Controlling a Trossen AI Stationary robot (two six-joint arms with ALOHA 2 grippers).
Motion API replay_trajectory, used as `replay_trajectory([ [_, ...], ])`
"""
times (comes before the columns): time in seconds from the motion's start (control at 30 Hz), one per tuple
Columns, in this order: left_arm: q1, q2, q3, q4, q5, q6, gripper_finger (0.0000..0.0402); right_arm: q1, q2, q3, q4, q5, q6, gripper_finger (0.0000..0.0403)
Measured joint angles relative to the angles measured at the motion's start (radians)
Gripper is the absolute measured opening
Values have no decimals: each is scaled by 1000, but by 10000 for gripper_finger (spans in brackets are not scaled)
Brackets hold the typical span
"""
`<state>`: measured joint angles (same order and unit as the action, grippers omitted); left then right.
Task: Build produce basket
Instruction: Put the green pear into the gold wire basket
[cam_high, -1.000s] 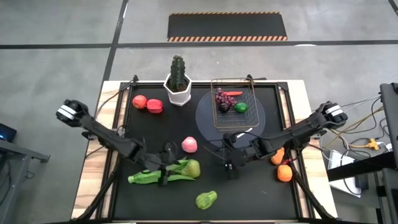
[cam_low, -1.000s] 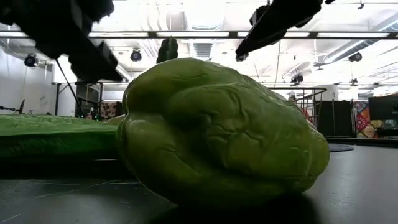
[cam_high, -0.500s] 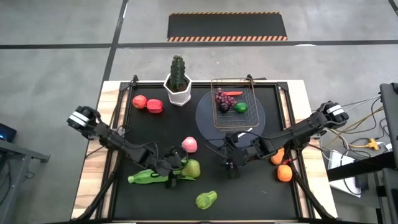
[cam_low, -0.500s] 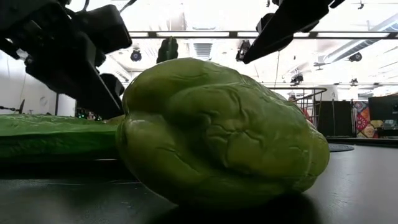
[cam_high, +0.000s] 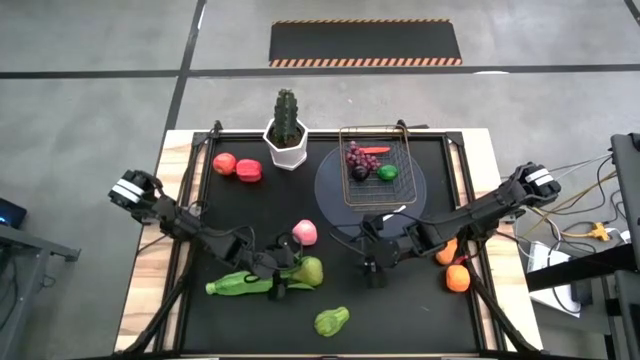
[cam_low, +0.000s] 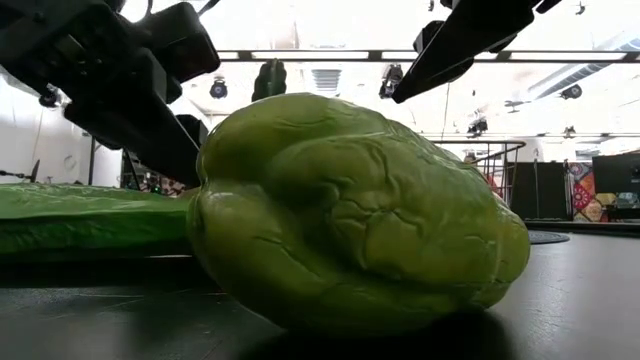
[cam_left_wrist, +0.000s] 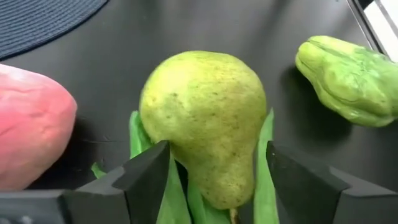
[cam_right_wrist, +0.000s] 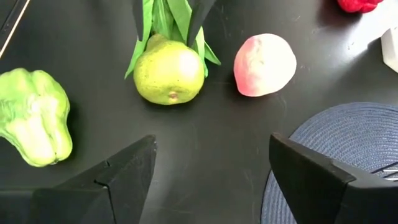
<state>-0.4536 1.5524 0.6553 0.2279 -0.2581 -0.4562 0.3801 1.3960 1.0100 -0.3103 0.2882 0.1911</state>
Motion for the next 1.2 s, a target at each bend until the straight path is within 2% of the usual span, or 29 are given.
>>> replay_trajectory([
  [0.3, 21, 21, -6, 15, 27, -3, 235, 0, 0, 0, 0, 0, -3, 295],
  [0.5, 38, 114, -8, 142, 92, -35, 235, 0, 0, 0, -3, 0, -5, 294],
  [0.77, 65, 122, -8, 183, 108, 9, 232, 0, 0, 0, -6, 0, -6, 295],
  [0.87, 68, 131, -9, 186, 113, 18, 204, 0, 0, 0, -6, 0, -6, 292],
  [1.1, 73, 141, -9, 199, 123, 52, 83, 0, 8, 0, 12, 0, 17, 297],
  [1.2, 78, 135, -2, 207, 123, 96, 78, -4, 26, 0, 56, -7, 78, 307],
])
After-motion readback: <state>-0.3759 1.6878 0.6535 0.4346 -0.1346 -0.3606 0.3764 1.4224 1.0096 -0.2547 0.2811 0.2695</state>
